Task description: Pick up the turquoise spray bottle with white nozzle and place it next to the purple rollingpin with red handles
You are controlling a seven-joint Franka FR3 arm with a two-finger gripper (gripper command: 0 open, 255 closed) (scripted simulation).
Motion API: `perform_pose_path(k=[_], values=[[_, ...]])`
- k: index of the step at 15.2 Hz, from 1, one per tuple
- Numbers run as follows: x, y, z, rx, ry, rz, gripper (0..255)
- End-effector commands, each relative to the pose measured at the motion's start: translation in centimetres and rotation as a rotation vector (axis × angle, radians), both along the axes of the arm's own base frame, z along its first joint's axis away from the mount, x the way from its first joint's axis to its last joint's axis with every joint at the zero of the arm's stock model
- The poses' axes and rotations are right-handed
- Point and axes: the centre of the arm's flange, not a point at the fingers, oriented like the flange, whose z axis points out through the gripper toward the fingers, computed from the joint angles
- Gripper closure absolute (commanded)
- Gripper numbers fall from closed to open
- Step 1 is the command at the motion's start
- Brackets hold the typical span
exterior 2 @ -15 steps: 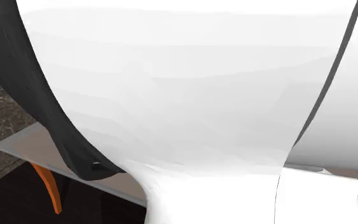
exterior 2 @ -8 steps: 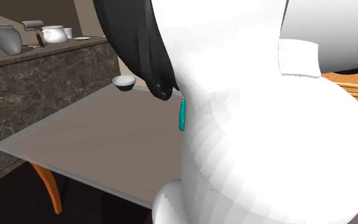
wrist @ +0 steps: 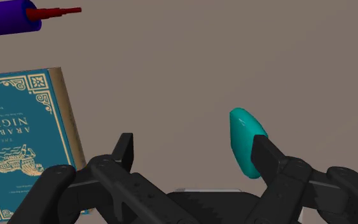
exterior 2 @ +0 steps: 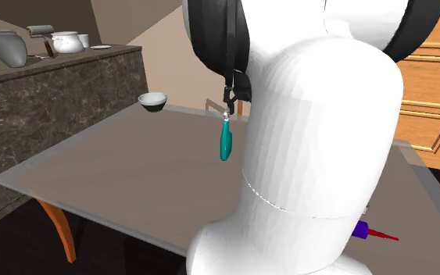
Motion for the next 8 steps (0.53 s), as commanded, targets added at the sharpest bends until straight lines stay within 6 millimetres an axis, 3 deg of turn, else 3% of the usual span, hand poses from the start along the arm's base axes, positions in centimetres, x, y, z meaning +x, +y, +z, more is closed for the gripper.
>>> perform_pose_path(k=[1,8], values=[[1.7,1.9,-0.5,0.008,-0.002,0.001,0],[7.4,8.4,-2.2,0.032,-0.009,0.007,0]])
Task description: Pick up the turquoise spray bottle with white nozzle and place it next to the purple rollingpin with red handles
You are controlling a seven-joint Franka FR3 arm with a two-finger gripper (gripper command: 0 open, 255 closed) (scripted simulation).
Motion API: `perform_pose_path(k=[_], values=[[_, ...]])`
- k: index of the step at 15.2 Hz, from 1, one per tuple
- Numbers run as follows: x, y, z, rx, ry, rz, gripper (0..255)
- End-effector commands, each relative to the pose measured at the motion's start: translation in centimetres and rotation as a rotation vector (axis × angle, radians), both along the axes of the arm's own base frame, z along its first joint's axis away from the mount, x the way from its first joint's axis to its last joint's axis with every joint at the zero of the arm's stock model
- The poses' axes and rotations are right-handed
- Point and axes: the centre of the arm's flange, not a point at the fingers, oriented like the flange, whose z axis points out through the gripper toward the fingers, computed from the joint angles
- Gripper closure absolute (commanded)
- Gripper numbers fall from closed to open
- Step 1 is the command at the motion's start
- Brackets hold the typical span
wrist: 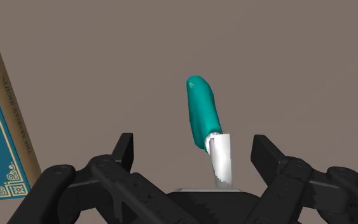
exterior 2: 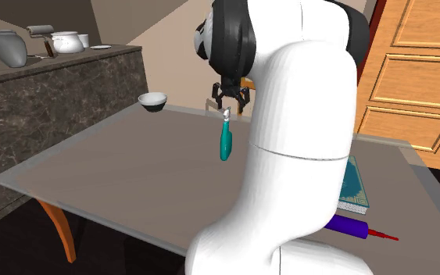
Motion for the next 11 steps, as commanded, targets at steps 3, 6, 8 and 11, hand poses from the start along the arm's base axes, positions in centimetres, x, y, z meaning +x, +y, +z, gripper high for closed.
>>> perform_pose_path(k=[3,6,8,11], values=[[2.2,2.7,-1.2,0.010,-0.003,0.001,0],[2.2,2.7,-2.7,0.010,-0.003,0.001,0],[2.2,2.7,-3.8,0.010,-0.003,0.001,0],[2.2,2.7,-4.6,0.010,-0.003,0.001,0]])
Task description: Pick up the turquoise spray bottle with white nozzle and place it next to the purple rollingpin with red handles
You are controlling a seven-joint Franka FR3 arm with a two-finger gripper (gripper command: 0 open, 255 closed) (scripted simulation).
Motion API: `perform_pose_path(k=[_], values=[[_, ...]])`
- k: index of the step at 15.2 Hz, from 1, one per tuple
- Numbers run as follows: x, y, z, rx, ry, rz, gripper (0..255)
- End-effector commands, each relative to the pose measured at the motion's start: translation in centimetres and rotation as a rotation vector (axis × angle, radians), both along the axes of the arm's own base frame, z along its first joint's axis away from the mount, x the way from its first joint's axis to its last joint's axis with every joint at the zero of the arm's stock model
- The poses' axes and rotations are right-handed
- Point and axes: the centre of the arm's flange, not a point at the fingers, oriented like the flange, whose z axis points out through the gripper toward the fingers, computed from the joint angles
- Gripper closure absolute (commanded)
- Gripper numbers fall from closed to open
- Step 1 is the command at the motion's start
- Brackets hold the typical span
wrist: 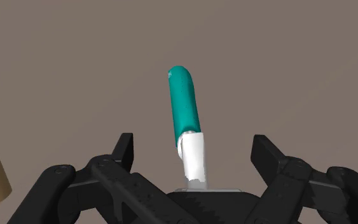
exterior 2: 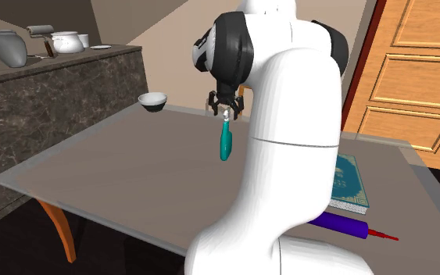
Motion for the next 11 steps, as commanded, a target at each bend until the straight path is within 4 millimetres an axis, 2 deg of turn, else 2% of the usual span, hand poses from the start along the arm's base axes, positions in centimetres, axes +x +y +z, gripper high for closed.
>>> perform_pose_path(k=[1,6,7,11], values=[[0.02,-0.04,-0.22,0.000,0.000,0.000,0],[0.02,-0.04,-0.22,0.000,0.000,0.000,0],[0.02,-0.04,-0.22,0.000,0.000,0.000,255],[0.02,-0.03,-0.22,0.000,0.000,0.000,255]])
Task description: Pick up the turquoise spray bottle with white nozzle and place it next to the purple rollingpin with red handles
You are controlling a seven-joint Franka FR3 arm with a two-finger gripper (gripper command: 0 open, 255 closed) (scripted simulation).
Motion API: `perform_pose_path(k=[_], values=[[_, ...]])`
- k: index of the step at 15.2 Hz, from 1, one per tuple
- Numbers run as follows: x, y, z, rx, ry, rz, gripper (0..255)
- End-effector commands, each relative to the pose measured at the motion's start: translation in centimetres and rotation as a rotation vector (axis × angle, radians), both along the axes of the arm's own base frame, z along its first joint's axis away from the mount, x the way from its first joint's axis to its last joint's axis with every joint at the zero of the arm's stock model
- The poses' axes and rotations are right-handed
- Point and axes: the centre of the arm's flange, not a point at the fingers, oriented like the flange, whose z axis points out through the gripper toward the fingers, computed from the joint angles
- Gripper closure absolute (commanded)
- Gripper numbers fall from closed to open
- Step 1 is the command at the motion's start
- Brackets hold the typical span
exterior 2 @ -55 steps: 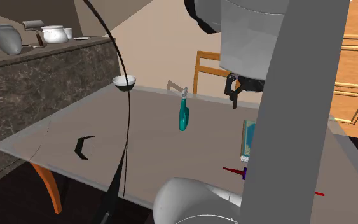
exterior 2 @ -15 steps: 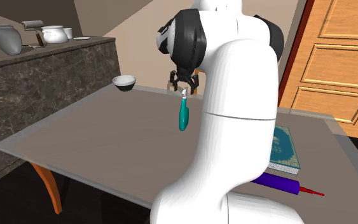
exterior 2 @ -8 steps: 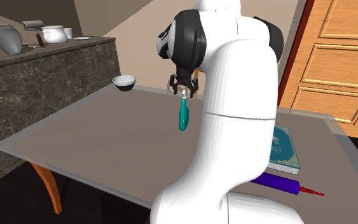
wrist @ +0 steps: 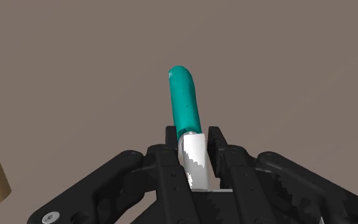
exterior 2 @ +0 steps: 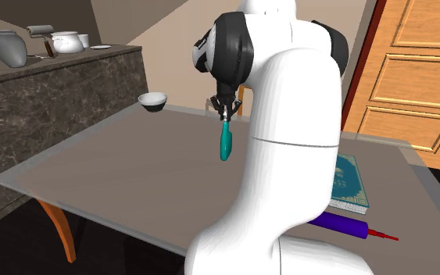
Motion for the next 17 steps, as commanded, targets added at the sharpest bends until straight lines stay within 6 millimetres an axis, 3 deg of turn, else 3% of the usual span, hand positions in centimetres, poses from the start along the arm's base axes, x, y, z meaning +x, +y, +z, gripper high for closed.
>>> perform_pose_path(k=[1,5,17], values=[[0.0,0.0,0.0,0.000,0.000,0.000,255],[0.0,0.0,0.0,0.000,0.000,0.000,255],[0.0,0.0,6.3,0.000,0.000,0.000,255]])
